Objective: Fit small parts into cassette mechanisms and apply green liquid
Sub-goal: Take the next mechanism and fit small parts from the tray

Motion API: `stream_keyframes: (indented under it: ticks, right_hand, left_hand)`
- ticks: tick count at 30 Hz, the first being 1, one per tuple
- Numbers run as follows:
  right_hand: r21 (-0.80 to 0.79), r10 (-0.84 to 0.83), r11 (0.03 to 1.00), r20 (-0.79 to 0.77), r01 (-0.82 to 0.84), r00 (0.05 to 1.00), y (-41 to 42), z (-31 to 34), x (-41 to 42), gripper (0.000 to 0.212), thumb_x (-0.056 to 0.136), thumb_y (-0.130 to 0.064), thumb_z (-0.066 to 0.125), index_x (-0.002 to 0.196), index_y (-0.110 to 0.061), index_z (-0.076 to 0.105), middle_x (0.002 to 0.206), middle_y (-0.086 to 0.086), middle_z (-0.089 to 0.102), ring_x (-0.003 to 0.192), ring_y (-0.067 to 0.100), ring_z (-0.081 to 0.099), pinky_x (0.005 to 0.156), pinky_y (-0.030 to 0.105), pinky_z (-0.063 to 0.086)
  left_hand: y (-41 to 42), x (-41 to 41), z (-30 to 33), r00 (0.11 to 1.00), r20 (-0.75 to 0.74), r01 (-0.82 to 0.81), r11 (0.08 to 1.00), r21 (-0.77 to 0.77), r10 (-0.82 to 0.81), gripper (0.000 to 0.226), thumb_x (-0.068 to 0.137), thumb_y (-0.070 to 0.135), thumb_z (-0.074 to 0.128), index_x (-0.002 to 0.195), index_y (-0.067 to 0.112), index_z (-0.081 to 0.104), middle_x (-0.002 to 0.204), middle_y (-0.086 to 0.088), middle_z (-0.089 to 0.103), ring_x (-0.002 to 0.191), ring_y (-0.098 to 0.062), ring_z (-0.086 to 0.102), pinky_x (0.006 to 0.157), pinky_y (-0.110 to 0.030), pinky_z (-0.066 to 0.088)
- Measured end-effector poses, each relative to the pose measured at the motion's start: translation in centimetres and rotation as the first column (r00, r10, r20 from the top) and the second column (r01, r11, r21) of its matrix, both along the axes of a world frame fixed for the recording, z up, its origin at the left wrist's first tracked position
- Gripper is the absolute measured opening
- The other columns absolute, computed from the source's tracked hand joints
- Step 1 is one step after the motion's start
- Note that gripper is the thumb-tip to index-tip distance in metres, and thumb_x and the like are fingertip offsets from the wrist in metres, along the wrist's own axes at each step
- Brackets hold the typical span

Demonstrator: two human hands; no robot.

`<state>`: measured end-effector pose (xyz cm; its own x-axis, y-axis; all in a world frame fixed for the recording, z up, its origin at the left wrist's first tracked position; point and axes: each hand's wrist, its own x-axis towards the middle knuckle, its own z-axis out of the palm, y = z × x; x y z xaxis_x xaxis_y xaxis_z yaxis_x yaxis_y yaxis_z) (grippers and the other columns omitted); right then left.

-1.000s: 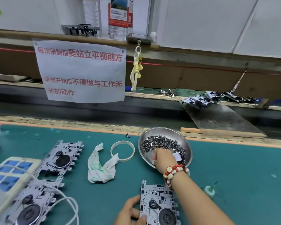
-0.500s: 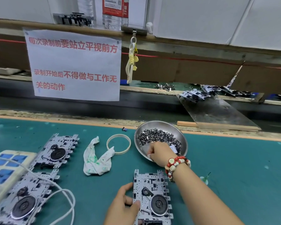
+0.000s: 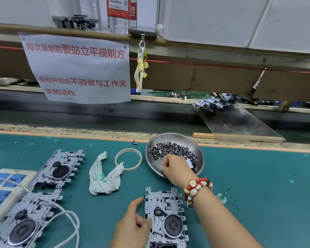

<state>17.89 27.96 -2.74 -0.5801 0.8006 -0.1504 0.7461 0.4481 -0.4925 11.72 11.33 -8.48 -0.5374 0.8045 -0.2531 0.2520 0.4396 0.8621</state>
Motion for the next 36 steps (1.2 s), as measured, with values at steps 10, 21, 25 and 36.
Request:
stream_keyframes:
  ticks: [10, 21, 25, 36]
  right_hand:
    - [-0.079, -0.094, 0.994, -0.330, 0.071, 0.939, -0.7, -0.6, 1.3, 0.023, 0.084, -0.010, 0.057, 0.067, -0.022, 0.046, 0.065, -0.009, 0.050, 0.056, 0.002, 0.042, 0.048, 0.009, 0.035]
    - [-0.357, -0.303, 0.926, -0.500, 0.126, 0.812, -4.7, -3.2, 4.6, 0.020, 0.085, -0.004, 0.057, 0.081, -0.024, 0.059, 0.073, -0.005, 0.061, 0.065, 0.004, 0.057, 0.069, 0.022, 0.053]
    - [-0.406, -0.351, 0.905, -0.539, 0.130, 0.765, -5.9, -3.9, 5.4, 0.023, 0.088, -0.002, 0.055, 0.080, -0.021, 0.066, 0.066, -0.003, 0.067, 0.064, 0.006, 0.065, 0.073, 0.027, 0.056]
    - [-0.497, -0.431, 0.862, -0.620, 0.097, 0.656, -6.9, -4.3, 6.6, 0.017, 0.081, 0.007, 0.063, 0.078, -0.009, 0.066, 0.069, -0.002, 0.068, 0.058, 0.001, 0.062, 0.055, 0.015, 0.049]
  left_hand:
    - [2.9, 0.4, 2.2, 0.910, -0.414, 0.089, 0.964, 0.250, 0.023, 0.033, 0.092, 0.030, 0.049, 0.124, 0.038, 0.042, 0.099, 0.021, 0.037, 0.091, -0.002, 0.045, 0.077, -0.014, 0.031]
    - [5.1, 0.4, 0.2, 0.815, -0.551, 0.273, 0.957, 0.096, -0.177, 0.025, 0.098, 0.031, 0.037, 0.120, 0.037, 0.045, 0.117, 0.024, 0.045, 0.114, -0.003, 0.028, 0.097, -0.019, 0.028]
    - [4.8, -0.4, 0.1, 0.837, -0.518, 0.293, 0.944, 0.155, -0.175, 0.022, 0.097, 0.023, 0.041, 0.115, 0.030, 0.051, 0.106, 0.020, 0.046, 0.110, -0.005, 0.030, 0.090, -0.006, 0.019]
    - [3.8, -1.2, 0.1, 0.847, -0.484, 0.327, 0.934, 0.146, -0.221, 0.020, 0.097, 0.022, 0.043, 0.112, 0.031, 0.053, 0.101, 0.024, 0.041, 0.108, 0.003, 0.022, 0.086, 0.002, 0.009]
